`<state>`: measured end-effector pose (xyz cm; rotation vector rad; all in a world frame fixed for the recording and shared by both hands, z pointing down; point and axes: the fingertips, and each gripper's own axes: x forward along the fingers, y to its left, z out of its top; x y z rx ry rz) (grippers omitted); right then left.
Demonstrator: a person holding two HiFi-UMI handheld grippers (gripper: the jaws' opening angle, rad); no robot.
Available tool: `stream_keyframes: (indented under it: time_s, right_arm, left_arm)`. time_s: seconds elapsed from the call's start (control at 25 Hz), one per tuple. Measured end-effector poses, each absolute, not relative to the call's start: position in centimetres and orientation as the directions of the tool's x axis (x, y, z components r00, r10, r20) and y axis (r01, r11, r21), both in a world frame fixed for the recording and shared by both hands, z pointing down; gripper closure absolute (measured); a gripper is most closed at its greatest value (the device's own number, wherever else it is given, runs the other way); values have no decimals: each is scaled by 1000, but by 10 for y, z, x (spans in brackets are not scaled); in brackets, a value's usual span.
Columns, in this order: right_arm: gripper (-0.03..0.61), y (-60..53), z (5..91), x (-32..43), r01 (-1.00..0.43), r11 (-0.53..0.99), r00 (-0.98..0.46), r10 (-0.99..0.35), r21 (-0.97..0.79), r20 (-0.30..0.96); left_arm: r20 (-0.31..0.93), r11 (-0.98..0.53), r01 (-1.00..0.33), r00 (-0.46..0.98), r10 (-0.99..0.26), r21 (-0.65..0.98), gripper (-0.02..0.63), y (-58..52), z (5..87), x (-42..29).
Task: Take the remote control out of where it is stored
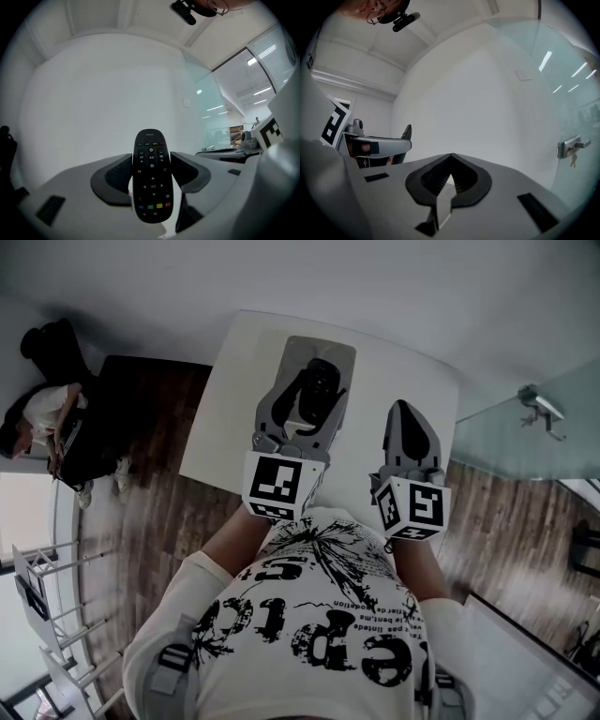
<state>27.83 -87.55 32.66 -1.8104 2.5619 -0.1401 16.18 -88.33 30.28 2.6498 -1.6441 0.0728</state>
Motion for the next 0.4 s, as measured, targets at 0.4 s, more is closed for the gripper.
stream_keyframes:
  time_s: [0.4]
  right_arm:
    - [584, -874, 328, 281, -944, 321, -326, -944, -71, 60]
  left_arm:
    - [86, -433, -901, 432, -898, 5, 350, -884, 313, 159]
